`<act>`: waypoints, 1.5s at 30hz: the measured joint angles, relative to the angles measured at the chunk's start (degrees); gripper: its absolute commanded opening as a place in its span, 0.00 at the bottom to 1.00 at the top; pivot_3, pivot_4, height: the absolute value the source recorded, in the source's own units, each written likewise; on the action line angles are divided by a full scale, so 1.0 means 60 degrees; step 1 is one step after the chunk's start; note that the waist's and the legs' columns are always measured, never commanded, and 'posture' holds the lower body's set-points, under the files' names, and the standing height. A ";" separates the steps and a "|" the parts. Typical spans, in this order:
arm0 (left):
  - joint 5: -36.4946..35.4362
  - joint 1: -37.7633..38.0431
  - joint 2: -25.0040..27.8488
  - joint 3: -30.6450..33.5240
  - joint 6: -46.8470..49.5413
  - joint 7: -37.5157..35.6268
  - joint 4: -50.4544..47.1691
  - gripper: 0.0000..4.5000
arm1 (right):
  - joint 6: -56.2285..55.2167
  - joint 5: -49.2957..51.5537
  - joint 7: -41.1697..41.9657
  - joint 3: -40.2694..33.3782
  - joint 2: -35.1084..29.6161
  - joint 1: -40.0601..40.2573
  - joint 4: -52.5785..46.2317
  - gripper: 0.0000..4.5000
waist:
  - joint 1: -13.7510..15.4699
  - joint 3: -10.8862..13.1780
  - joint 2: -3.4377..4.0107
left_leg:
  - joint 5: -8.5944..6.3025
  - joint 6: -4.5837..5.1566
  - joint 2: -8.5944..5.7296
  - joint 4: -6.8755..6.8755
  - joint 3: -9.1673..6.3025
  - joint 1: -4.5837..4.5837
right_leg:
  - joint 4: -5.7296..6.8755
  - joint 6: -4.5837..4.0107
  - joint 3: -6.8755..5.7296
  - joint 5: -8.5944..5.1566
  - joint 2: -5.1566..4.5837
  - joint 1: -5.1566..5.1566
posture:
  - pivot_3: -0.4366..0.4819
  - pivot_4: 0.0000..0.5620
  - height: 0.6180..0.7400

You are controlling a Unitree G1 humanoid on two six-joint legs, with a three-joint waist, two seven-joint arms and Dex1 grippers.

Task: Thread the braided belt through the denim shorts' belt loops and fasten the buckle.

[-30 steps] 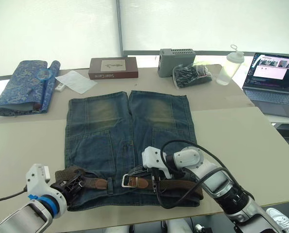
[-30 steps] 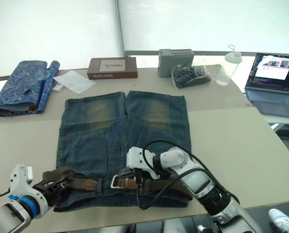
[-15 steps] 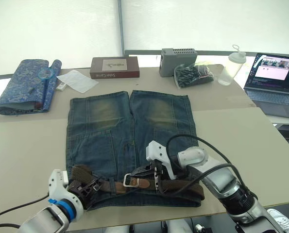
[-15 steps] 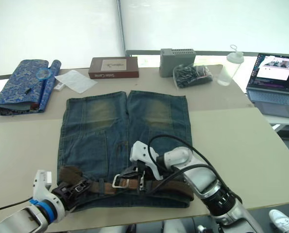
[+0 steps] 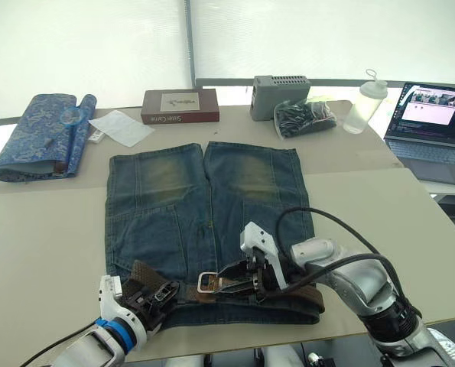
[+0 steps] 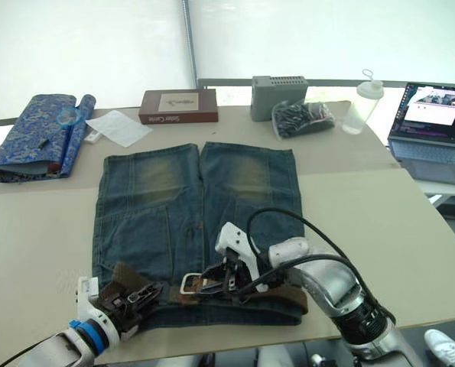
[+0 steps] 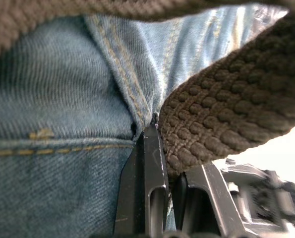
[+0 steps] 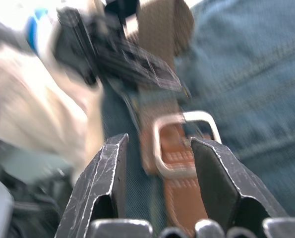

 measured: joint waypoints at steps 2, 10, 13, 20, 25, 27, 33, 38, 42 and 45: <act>-0.0022 -0.0007 0.0027 0.0385 0.0665 -0.0598 0.0361 0.00 | -0.0587 -0.0258 0.0061 0.0166 0.0100 0.0047 0.0212 0.50 | -0.0010 0.0000 0.0000 | 0.0003 -0.0002 0.0001 0.0000 0.0000 0.0002 | 0.0007 0.0003 -0.0001 0.0002 0.0004 0.0000 | 0.48 0.27 1.00; -0.0041 -0.0319 -0.0238 0.0965 0.2137 -0.1494 0.1123 0.00 | -0.1708 0.0416 0.1622 -0.0085 -0.0294 -0.0053 0.0164 0.50 | 0.0013 -0.0001 0.0023 | 0.0003 0.0000 0.0004 0.0000 -0.0013 0.0017 | 0.0004 0.0044 -0.0002 0.0020 -0.0017 0.0016 | 0.48 0.27 1.00; -0.0040 -0.0626 -0.0571 0.0965 0.2278 -0.1365 0.1281 0.00 | -0.0730 0.1351 0.1959 -0.0422 -0.0828 -0.0086 -0.0156 0.50 | 0.0097 0.0001 0.0061 | 0.0010 0.0011 0.0003 0.0000 -0.0016 0.0011 | -0.0002 0.0042 -0.0002 0.0020 -0.0066 0.0014 | 0.48 0.27 1.00; -0.0021 -0.1345 -0.0041 0.1042 0.3603 -0.2807 0.2343 0.00 | 0.1122 0.1839 0.1349 -0.0366 -0.0784 -0.0316 -0.0180 0.50 | 0.0231 -0.0009 0.0082 | 0.0011 0.0001 0.0004 0.0004 -0.0023 0.0025 | 0.0003 0.0021 -0.0035 -0.0021 -0.0056 0.0005 | 0.48 0.27 1.00; 0.0045 -0.1827 0.1405 0.0741 0.4890 -0.5201 0.3498 0.00 | 0.2172 0.2056 0.0619 -0.0335 -0.0352 -0.0348 0.0216 0.50 | 0.0224 -0.0008 0.0080 | 0.0009 0.0021 -0.0020 0.0005 -0.0024 -0.0013 | -0.0003 0.0022 -0.0032 0.0003 -0.0039 -0.0018 | 0.48 0.27 1.00; 0.0050 -0.2034 0.1818 0.0587 0.5216 -0.5738 0.3834 0.00 | 0.2486 0.2124 0.0509 -0.0338 -0.0356 -0.0364 0.0215 0.50 | 0.0203 -0.0008 0.0076 | -0.0001 0.0032 -0.0022 0.0000 -0.0025 -0.0017 | -0.0010 0.0055 -0.0030 0.0022 -0.0046 -0.0034 | 0.48 0.27 1.00; 0.0038 -0.2583 0.1730 0.0474 0.5519 -0.5886 0.4402 0.00 | 0.3115 0.2878 0.0408 -0.0641 -0.0133 -0.0248 0.0215 0.50 | 0.0156 -0.0008 0.0078 | -0.0004 0.0026 -0.0026 -0.0018 -0.0038 -0.0055 | -0.0004 0.0054 0.0018 0.0025 -0.0127 -0.0053 | 0.48 0.27 1.00; -0.0002 -0.2852 0.0743 0.0630 0.5227 -0.5030 0.4296 0.00 | 0.3663 0.3469 0.0171 -0.0864 0.0358 -0.0244 0.0536 0.50 | 0.0164 -0.0008 0.0080 | -0.0024 -0.0016 -0.0040 -0.0017 -0.0040 -0.0044 | -0.0012 0.0057 0.0025 0.0027 -0.0167 -0.0049 | 0.48 0.27 1.00; -0.0017 -0.2875 -0.0077 0.0837 0.4848 -0.4171 0.3944 0.00 | 0.4030 0.3845 -0.0187 -0.1198 0.0756 -0.0240 0.0746 0.50 | 0.0176 -0.0009 0.0079 | -0.0029 -0.0028 -0.0052 0.0004 -0.0039 -0.0039 | -0.0019 0.0079 0.0024 0.0042 -0.0179 -0.0026 | 0.48 0.27 1.00; -0.0012 -0.2787 -0.0162 0.0853 0.4754 -0.3895 0.3714 0.00 | 0.4242 0.3993 -0.0549 -0.1465 0.1180 -0.0244 0.1011 0.50 | 0.0159 -0.0009 0.0078 | -0.0025 -0.0032 -0.0054 0.0006 -0.0038 -0.0039 | -0.0016 0.0089 0.0023 0.0050 -0.0173 -0.0026 | 0.48 0.27 1.00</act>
